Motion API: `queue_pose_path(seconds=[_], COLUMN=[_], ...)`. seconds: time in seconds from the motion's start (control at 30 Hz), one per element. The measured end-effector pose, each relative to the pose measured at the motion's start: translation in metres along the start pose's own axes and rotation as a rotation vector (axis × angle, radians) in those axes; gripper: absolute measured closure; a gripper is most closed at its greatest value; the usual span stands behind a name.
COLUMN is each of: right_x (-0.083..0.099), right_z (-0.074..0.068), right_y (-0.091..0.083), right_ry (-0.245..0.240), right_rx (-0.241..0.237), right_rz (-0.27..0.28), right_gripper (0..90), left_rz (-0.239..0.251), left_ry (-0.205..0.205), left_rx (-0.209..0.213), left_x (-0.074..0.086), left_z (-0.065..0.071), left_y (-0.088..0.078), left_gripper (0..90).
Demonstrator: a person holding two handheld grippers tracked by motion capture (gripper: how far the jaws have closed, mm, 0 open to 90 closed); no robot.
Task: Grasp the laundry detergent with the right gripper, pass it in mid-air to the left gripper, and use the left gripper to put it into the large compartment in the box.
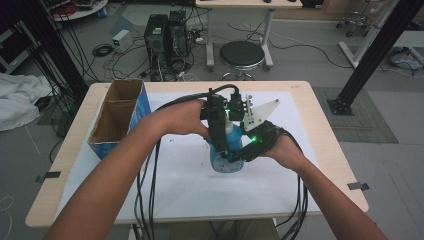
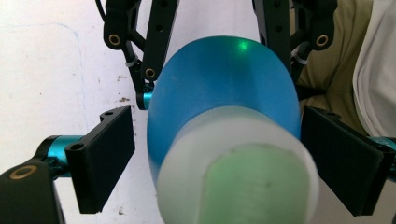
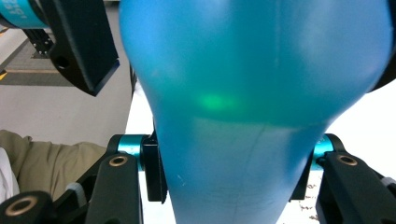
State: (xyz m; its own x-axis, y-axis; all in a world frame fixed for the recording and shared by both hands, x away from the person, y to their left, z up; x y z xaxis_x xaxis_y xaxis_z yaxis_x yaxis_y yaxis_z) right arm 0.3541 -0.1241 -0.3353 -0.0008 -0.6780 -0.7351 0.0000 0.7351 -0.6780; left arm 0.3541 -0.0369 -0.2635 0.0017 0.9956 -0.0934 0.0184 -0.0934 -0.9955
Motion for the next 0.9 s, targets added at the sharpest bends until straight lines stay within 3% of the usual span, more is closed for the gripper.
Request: queue_pose_path(seconds=[0.1, 0.9], right_x=[0.0000, 0.0005], right_z=[0.0000, 0.0012], right_y=[-0.0002, 0.0024], right_ry=[0.001, 0.001], right_rx=[-0.002, -0.001], right_rz=[0.001, -0.007], right_gripper=[45.8, 45.8], left_rz=[0.003, 0.011], left_ry=[0.008, 0.025], left_rx=[0.006, -0.010], left_x=[0.0007, -0.0010], left_z=[0.0007, 0.0000], left_y=[-0.0004, 0.0004], left_gripper=[17.0, 28.7])
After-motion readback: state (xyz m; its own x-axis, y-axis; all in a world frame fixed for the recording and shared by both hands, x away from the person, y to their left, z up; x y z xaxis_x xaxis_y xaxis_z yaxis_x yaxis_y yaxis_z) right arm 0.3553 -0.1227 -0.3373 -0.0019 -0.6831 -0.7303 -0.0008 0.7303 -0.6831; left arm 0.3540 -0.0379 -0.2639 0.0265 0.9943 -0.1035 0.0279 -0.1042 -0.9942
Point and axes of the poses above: each handheld gripper's, and its own axes: y roughly forward along the jaws, x roughly out of its underside, z roughly to its right, the point moved 5 cm from there along y, roughly forward along the jaws, and after that the axes turned 10 degrees about -z, right-handed, at the moved point
